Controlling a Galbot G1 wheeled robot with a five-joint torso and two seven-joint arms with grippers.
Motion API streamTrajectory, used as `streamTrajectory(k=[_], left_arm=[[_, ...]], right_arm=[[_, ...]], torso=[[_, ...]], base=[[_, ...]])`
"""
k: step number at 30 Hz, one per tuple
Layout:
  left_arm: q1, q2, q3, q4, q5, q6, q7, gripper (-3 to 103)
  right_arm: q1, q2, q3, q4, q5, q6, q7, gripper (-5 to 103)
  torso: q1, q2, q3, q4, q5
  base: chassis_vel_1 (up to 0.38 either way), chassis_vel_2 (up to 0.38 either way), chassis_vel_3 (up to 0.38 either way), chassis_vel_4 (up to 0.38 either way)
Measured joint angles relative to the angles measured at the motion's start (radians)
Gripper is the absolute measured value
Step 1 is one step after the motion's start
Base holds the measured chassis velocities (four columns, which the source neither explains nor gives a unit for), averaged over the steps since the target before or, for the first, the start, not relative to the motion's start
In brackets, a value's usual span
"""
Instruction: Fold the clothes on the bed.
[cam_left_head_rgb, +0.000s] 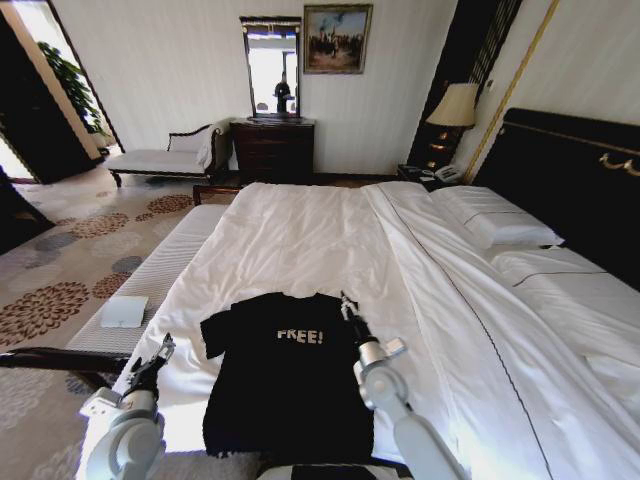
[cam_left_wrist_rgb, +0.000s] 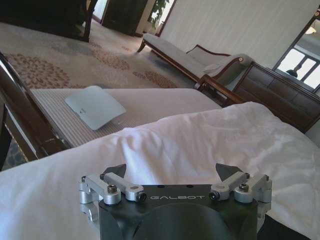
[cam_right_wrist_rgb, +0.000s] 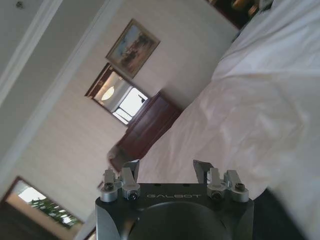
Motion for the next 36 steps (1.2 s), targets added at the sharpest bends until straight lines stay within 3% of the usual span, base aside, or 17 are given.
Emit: streamTrajectory(k=[2, 9, 11, 15, 18, 23, 36], left_arm=[[-0.008, -0.002, 0.007, 0.006, -0.025, 0.022, -0.003, 100], [-0.009, -0.021, 0.036, 0.022, -0.096, 0.073, 0.010, 100], [-0.018, -0.022, 0.038, 0.025, -0.150, 0.091, 0.017, 100], [-0.057, -0.007, 0.025, 0.042, -0.227, 0.100, 0.025, 100], [-0.132, 0.031, 0.025, 0.127, -0.314, 0.094, 0.036, 100], [-0.183, 0.032, 0.050, 0.223, -0.288, 0.082, 0.037, 100], [-0.265, 0.013, 0.064, 0.329, -0.274, 0.078, 0.029, 100]], right_arm=[[-0.001, -0.003, 0.034, -0.001, -0.026, -0.001, 0.032, 70], [0.013, -0.038, 0.083, -0.030, -0.035, 0.001, 0.115, 91], [0.022, -0.046, 0.093, -0.045, -0.047, 0.007, 0.131, 99], [0.027, -0.043, 0.107, -0.054, -0.048, 0.010, 0.158, 100], [0.026, -0.032, 0.113, -0.074, -0.052, 0.015, 0.166, 100], [0.031, -0.019, 0.114, -0.103, -0.075, 0.024, 0.166, 100], [0.029, 0.003, 0.099, -0.120, -0.080, 0.019, 0.162, 100]], torso=[[0.000, 0.000, 0.000, -0.0001, -0.0001], [0.000, 0.000, 0.000, 0.0000, 0.0000], [0.000, 0.000, 0.000, 0.0001, 0.0001], [0.000, 0.000, 0.000, 0.0000, 0.0000], [0.000, 0.000, 0.000, -0.0001, 0.0000], [0.000, 0.000, 0.000, 0.0001, -0.0003], [0.000, 0.000, 0.000, -0.0001, -0.0002]], base=[[0.000, 0.000, 0.000, 0.000], [0.000, 0.000, 0.000, 0.000], [0.000, 0.000, 0.000, 0.000], [0.000, 0.000, 0.000, 0.000], [0.000, 0.000, 0.000, 0.000], [0.000, 0.000, 0.000, 0.000], [0.000, 0.000, 0.000, 0.000]])
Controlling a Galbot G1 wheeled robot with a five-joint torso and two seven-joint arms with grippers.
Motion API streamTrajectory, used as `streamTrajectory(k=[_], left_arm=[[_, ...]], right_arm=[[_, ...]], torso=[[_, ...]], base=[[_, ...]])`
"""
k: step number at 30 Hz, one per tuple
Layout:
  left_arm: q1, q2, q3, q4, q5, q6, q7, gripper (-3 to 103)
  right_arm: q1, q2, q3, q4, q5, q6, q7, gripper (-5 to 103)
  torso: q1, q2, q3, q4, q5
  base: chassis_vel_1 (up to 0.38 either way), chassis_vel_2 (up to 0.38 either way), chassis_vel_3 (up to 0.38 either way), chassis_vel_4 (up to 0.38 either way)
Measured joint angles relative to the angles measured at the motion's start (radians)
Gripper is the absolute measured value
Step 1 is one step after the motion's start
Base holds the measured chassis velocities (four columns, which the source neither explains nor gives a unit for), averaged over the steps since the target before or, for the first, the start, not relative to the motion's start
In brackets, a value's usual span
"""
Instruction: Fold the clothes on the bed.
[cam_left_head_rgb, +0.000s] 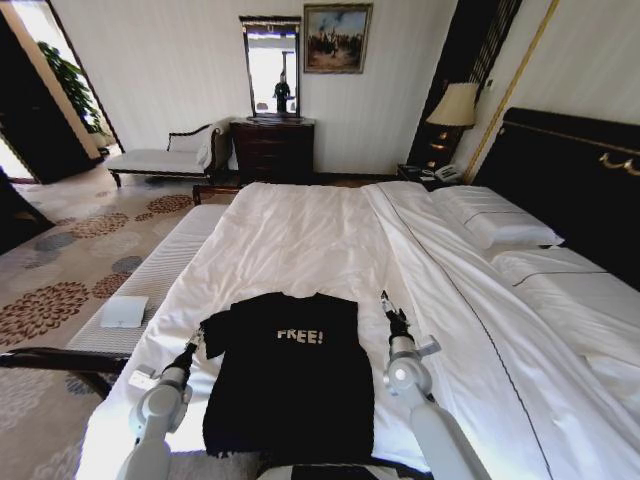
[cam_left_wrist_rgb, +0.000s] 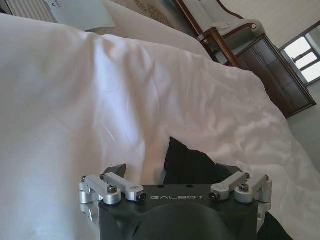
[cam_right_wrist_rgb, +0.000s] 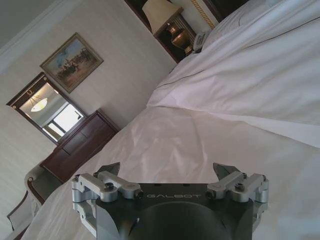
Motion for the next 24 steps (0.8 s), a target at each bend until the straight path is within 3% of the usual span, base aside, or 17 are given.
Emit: streamTrajectory(k=[5, 7, 10, 15, 18, 24], left_arm=[[-0.025, 0.000, 0.017, 0.024, -0.008, 0.003, 0.007, 103], [-0.034, -0.007, 0.021, 0.030, -0.002, 0.004, 0.008, 94], [-0.045, -0.016, 0.022, 0.034, 0.002, 0.004, 0.007, 89], [-0.058, -0.028, 0.022, 0.050, 0.039, 0.005, 0.002, 57], [-0.058, -0.029, 0.021, 0.051, 0.042, 0.009, -0.008, 51], [-0.046, -0.028, 0.013, 0.040, 0.044, 0.019, -0.022, 24]], right_arm=[[0.005, -0.001, -0.005, -0.001, -0.004, -0.003, 0.002, 100], [0.007, -0.001, -0.008, -0.002, -0.005, -0.004, 0.005, 100], [0.009, -0.001, -0.012, -0.002, -0.007, -0.006, 0.006, 100], [0.015, -0.009, -0.019, -0.005, -0.006, -0.012, 0.014, 100], [0.017, -0.014, -0.019, -0.003, -0.005, -0.014, 0.020, 100], [0.010, -0.016, -0.017, 0.003, -0.005, -0.015, 0.027, 100]], torso=[[0.000, 0.000, 0.000, 0.0001, 0.0001], [0.000, 0.000, 0.000, 0.0001, 0.0001], [0.000, 0.000, 0.000, 0.0001, 0.0000], [0.000, 0.000, 0.000, 0.0001, 0.0000], [0.000, 0.000, 0.000, 0.0001, 0.0001], [0.000, 0.000, 0.000, 0.0001, -0.0001]], base=[[0.000, 0.000, 0.000, 0.000], [0.000, 0.000, 0.000, 0.000], [0.000, 0.000, 0.000, 0.000], [0.000, 0.000, 0.000, 0.000], [0.000, 0.000, 0.000, 0.000], [0.000, 0.000, 0.000, 0.000]])
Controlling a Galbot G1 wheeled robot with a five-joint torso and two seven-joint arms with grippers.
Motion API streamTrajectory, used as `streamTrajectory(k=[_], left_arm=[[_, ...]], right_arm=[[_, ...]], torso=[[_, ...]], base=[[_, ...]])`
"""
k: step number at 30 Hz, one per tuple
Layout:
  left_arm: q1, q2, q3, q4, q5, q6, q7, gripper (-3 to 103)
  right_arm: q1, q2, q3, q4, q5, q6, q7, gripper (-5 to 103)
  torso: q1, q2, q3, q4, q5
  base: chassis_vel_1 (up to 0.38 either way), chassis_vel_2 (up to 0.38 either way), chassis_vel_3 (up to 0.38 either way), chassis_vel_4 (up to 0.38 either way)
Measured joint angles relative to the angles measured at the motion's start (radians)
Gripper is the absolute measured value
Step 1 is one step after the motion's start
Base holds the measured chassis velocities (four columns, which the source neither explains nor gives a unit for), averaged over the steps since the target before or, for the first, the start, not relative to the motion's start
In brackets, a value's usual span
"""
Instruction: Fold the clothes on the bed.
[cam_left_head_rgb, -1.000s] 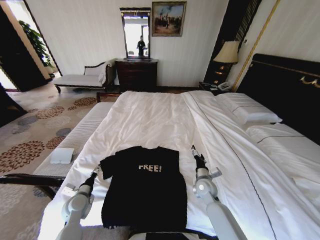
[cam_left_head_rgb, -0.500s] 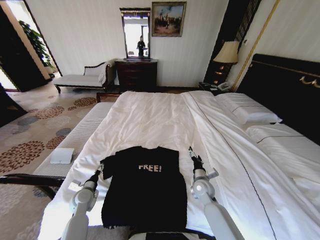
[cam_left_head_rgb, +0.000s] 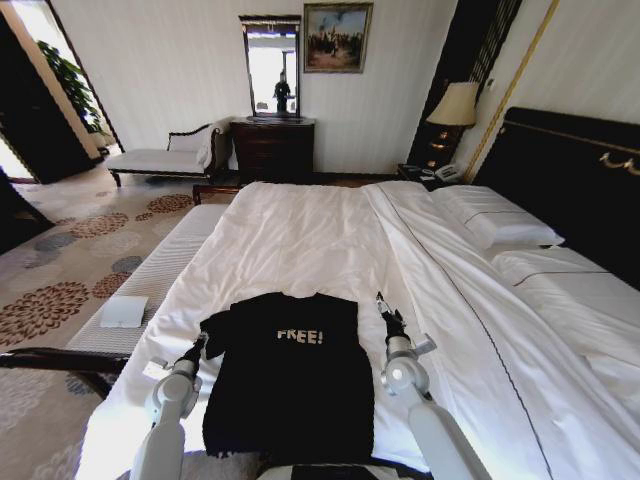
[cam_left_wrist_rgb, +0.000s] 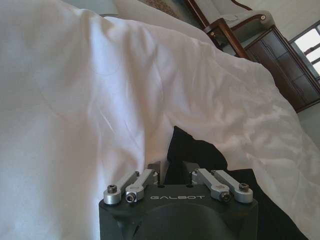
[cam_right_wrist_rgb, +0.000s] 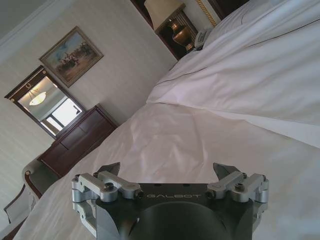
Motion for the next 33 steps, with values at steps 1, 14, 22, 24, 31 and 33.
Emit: streamTrajectory(k=[1, 14, 22, 24, 31, 33], left_arm=[[0.004, 0.001, -0.001, -0.009, 0.000, 0.003, -0.001, 24], [0.012, 0.006, -0.006, -0.004, 0.014, 0.012, -0.002, 0], [0.029, 0.022, -0.006, -0.040, 0.003, 0.015, 0.007, 3], [0.025, 0.022, -0.003, -0.039, 0.004, 0.016, 0.007, 8], [-0.023, 0.014, 0.012, 0.008, 0.010, 0.016, 0.001, 30], [-0.035, 0.008, 0.016, 0.021, 0.018, 0.016, 0.000, 41]], right_arm=[[-0.002, 0.000, -0.001, 0.001, 0.000, 0.000, 0.002, 100], [-0.009, -0.003, -0.004, 0.014, -0.009, -0.003, 0.016, 100], [-0.002, 0.013, -0.012, -0.004, -0.022, -0.004, 0.017, 100], [0.000, 0.016, -0.012, -0.006, -0.023, -0.004, 0.017, 100], [0.000, 0.027, -0.009, -0.017, -0.029, -0.004, 0.017, 100], [-0.004, 0.025, -0.005, -0.017, -0.030, -0.004, 0.017, 100]], torso=[[0.000, 0.000, 0.000, -0.0001, 0.0001], [0.000, 0.000, 0.000, 0.0000, 0.0000], [0.000, 0.000, 0.000, 0.0000, 0.0002], [0.000, 0.000, 0.000, 0.0001, 0.0001], [0.000, 0.000, 0.000, 0.0000, 0.0001], [0.000, 0.000, 0.000, -0.0001, 0.0001]], base=[[0.000, 0.000, 0.000, 0.000], [0.000, 0.000, 0.000, 0.000], [0.000, 0.000, 0.000, 0.000], [0.000, 0.000, 0.000, 0.000], [0.000, 0.000, 0.000, 0.000], [0.000, 0.000, 0.000, 0.000]])
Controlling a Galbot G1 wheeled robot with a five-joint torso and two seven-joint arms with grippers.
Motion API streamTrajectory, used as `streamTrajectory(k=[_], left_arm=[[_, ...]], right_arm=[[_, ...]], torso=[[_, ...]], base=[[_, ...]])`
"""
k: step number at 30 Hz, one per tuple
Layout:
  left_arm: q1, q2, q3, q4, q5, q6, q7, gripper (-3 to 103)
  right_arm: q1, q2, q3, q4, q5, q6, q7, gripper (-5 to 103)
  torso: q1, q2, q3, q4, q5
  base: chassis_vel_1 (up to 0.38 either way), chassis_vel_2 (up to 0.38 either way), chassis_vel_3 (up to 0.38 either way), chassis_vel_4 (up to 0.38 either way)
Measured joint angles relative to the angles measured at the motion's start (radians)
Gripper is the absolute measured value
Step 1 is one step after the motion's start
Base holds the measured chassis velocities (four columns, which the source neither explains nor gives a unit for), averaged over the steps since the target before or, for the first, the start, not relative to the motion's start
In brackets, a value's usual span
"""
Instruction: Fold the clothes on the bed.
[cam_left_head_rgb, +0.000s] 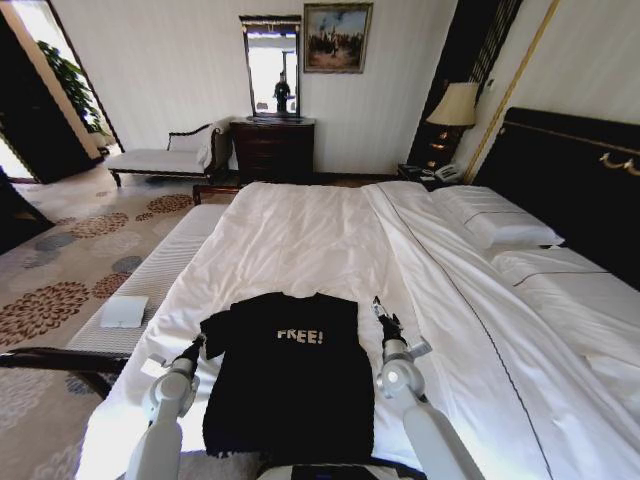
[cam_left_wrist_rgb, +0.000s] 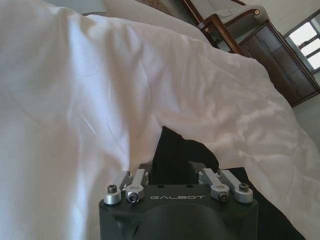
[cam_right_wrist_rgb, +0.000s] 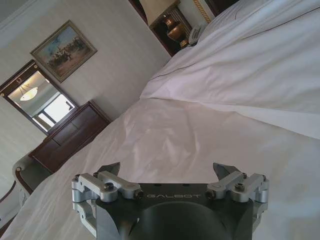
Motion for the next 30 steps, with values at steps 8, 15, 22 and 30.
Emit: streamTrajectory(k=[8, 15, 22, 30], left_arm=[[-0.007, -0.008, 0.002, 0.019, 0.014, -0.005, 0.000, 55], [-0.005, -0.014, 0.004, 0.018, 0.024, -0.008, 0.000, 28], [-0.003, -0.014, 0.003, 0.003, 0.038, -0.011, 0.000, 7], [0.036, 0.014, 0.023, -0.110, 0.091, -0.045, 0.046, 0]], right_arm=[[-0.009, -0.008, 0.007, -0.001, 0.000, 0.000, 0.000, 100], [-0.010, -0.008, 0.008, 0.002, 0.000, 0.000, 0.004, 100], [-0.021, -0.001, 0.009, 0.004, -0.004, 0.001, 0.004, 100], [-0.009, -0.010, 0.014, -0.004, -0.001, 0.002, 0.003, 100]], torso=[[0.000, 0.000, 0.000, 0.0001, 0.0000], [0.000, 0.000, 0.000, 0.0001, 0.0000], [0.000, 0.000, 0.000, 0.0000, 0.0000], [0.000, 0.000, 0.000, 0.0002, 0.0000]], base=[[0.000, 0.000, 0.000, 0.000], [0.000, 0.000, 0.000, 0.000], [0.000, 0.000, 0.000, 0.000], [0.000, 0.000, 0.000, 0.000]])
